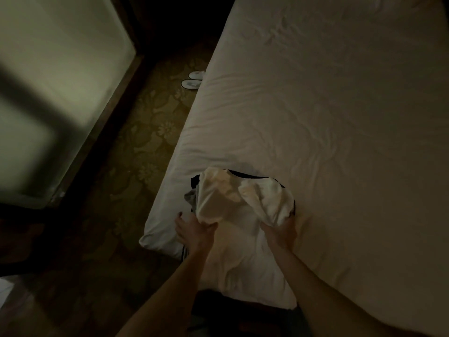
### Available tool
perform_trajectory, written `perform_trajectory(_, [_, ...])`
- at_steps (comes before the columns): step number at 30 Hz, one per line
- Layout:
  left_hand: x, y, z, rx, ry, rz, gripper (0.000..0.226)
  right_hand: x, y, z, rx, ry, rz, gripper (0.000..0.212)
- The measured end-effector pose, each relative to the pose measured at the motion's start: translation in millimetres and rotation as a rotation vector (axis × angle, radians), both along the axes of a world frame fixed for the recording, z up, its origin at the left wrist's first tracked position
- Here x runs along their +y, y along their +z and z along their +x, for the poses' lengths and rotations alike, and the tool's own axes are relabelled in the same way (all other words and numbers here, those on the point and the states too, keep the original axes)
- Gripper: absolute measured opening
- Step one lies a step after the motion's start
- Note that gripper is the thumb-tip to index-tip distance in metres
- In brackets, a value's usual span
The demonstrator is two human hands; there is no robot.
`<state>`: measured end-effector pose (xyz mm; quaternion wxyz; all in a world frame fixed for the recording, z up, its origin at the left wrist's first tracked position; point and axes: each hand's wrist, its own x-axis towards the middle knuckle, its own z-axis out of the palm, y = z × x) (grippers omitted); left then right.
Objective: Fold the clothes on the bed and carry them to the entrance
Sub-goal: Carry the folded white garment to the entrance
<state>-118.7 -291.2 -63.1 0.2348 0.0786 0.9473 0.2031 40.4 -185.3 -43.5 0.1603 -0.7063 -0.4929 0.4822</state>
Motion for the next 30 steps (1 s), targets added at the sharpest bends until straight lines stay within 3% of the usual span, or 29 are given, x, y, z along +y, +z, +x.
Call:
perform_trajectory(2, [0,-1,2,0.005,-0.097,0.051,0.039,-4,2,-3,-0.054,0.038,0.036,0.068])
perform_trajectory(4, [-5,1,11,0.061,-0.170,0.127,0.028,-13,7,-8,-0.252,0.118,0.101,0.054])
perform_trajectory(7, [-16,9,27,0.199,-0.324,0.211,0.022,-28,3,-11,-0.398,0.241,0.098,0.055])
perform_trajectory(10, [-20,20,32,0.084,-0.370,0.428,0.035,-30,-7,-3,-0.215,0.323,0.081,0.061])
perform_trajectory(12, [-19,26,30,-0.061,-0.274,0.511,0.034,-26,-3,1,-0.141,0.314,0.048,0.057])
perform_trajectory(14, [-16,27,23,-0.212,-0.098,0.594,0.062,-19,2,3,-0.145,0.233,0.077,0.062])
perform_trajectory(16, [-14,25,14,-0.333,0.002,0.575,0.080,-15,6,4,-0.170,0.137,0.122,0.085])
perform_trajectory(18, [-14,26,7,-0.387,-0.030,0.470,0.060,-12,10,6,-0.056,0.019,0.104,0.104])
perform_trajectory(21, [-13,28,6,-0.367,-0.095,0.444,0.033,-7,15,9,0.047,-0.068,0.022,0.102])
perform_trajectory(25, [-14,25,12,-0.326,-0.109,0.466,0.035,-14,21,8,-0.013,0.178,0.013,0.068])
perform_trajectory(28, [-21,21,10,-0.320,-0.075,0.475,0.042,-25,24,6,-0.135,0.427,0.070,0.073])
perform_trajectory(30, [-25,18,9,-0.306,-0.075,0.497,0.050,-32,23,6,-0.116,0.553,0.109,0.076])
